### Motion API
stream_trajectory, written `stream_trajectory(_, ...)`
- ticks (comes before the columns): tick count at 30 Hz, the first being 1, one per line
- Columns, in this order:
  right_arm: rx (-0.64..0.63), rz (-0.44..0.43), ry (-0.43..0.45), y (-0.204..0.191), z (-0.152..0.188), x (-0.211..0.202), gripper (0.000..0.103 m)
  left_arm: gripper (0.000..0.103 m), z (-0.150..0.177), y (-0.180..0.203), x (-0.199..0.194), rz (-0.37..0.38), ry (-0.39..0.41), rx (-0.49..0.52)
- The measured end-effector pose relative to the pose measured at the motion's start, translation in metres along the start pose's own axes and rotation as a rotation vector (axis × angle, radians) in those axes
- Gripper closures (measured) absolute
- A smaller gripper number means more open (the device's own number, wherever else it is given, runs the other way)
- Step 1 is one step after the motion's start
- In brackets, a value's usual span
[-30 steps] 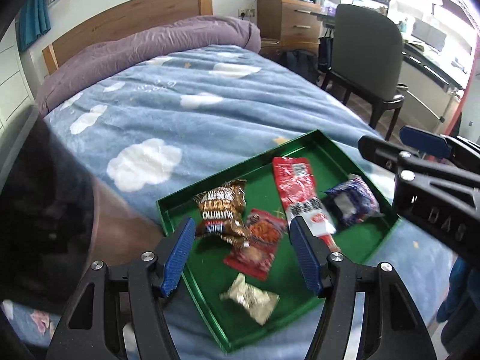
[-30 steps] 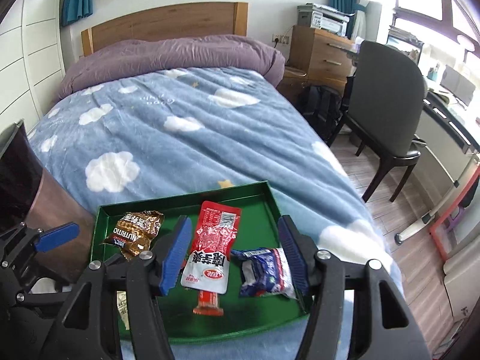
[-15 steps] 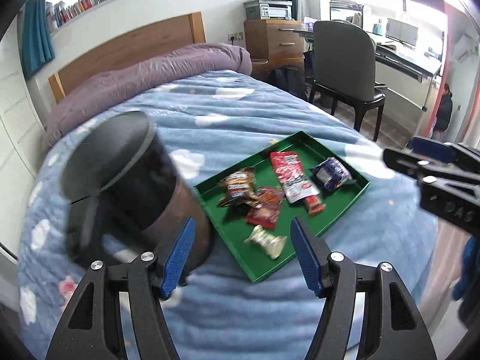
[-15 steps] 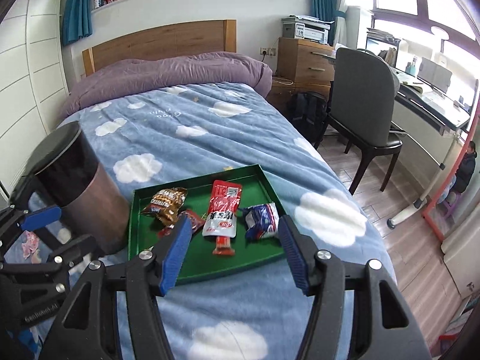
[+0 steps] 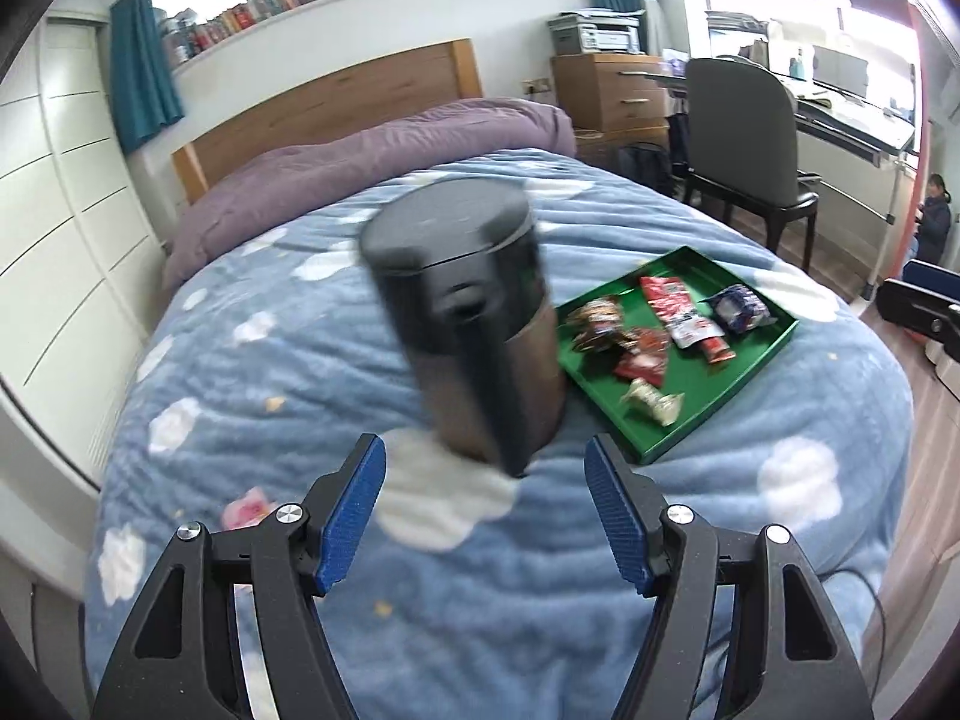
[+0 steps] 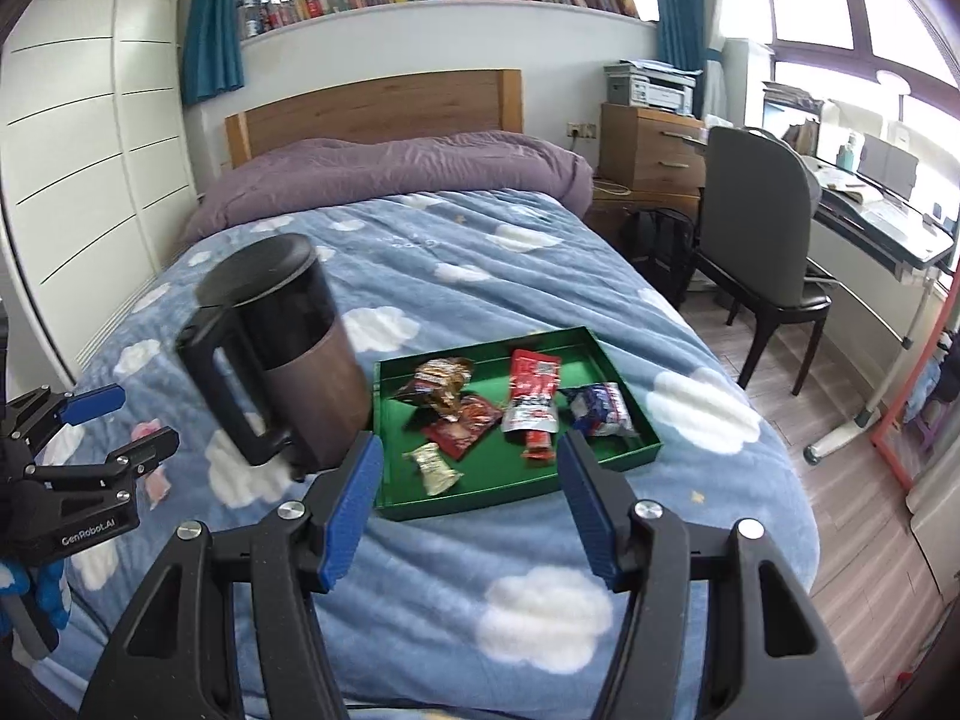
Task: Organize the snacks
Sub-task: 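Withdraw both open tools from the tray toward the remaining snacks, then grasp the pink character packet with left tool while right tool grasps pink-striped candy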
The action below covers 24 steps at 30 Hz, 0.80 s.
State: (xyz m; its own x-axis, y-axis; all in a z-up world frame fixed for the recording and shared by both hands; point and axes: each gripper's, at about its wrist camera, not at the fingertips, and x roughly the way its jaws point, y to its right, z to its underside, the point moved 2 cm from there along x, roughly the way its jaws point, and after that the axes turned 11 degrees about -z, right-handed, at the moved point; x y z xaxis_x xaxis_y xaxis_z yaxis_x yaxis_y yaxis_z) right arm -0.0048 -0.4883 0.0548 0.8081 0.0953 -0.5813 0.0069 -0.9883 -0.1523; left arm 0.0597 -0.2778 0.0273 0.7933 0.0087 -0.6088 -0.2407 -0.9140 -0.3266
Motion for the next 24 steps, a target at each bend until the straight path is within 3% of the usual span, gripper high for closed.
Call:
stream_trajectory(14,-0.177,-0.16,-0.021,-0.11,0.009,-0.013,0.0,0.039,0.059,-0.132,-0.032,-0.146,0.014,-0.096)
stream_trajectory(24,-0.241,-0.247,-0.062,-0.177,0.021,0.0,0.0,0.039,0.107,-0.224,-0.017,-0.232,-0.062,-0.2)
